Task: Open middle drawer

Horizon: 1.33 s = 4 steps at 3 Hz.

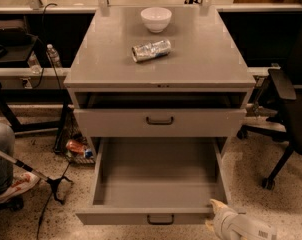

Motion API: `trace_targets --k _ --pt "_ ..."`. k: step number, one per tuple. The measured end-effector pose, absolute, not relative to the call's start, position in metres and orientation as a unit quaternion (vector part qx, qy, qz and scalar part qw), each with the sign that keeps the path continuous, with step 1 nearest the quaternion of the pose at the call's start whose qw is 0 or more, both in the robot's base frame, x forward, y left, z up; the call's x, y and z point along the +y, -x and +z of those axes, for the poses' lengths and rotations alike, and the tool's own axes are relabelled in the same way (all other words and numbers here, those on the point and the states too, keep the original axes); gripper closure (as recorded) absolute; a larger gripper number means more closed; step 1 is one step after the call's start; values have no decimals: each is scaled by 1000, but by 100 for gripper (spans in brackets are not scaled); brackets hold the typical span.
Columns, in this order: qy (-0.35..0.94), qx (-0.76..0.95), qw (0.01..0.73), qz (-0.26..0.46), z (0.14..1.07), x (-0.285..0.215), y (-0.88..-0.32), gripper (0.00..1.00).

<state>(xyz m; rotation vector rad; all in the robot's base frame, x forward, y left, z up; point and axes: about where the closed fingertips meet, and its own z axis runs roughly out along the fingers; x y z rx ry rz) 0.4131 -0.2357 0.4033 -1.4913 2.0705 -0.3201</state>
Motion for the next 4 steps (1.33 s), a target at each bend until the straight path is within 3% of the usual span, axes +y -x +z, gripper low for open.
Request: trace_targets --k 1,2,4 --pt "557 772 282 -118 404 -236 -413 23" --pt "557 769 295 -107 410 -239 -414 1" --pt "537 758 355 -110 473 -278 -428 0"
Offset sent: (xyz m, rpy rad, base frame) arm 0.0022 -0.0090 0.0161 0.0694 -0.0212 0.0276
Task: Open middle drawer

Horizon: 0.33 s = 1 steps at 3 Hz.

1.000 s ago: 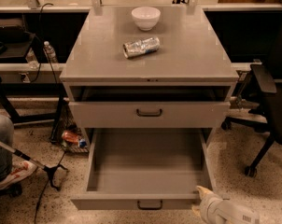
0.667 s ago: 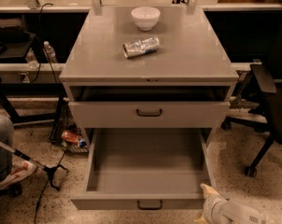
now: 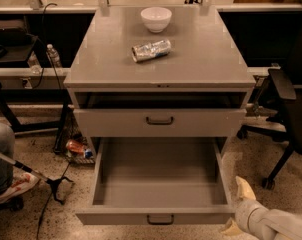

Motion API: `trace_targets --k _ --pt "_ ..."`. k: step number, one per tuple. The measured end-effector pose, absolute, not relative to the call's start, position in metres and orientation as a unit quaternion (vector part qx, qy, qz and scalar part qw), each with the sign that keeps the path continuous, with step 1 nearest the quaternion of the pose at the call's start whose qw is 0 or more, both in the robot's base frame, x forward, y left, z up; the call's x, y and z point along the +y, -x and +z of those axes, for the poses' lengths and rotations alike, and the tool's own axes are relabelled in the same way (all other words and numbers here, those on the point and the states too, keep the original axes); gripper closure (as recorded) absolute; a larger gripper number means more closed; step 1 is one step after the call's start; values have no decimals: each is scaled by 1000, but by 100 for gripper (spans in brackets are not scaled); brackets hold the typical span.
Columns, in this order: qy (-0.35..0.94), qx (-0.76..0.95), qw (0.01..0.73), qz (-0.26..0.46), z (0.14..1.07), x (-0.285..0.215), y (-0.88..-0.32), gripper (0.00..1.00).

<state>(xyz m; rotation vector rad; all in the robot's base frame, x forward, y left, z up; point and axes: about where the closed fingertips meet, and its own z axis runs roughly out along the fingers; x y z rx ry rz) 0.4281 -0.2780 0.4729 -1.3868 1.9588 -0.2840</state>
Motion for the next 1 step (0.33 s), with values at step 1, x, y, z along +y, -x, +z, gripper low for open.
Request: trace_targets --k 1 --pt "511 766 373 -117 499 -309 -453 0"
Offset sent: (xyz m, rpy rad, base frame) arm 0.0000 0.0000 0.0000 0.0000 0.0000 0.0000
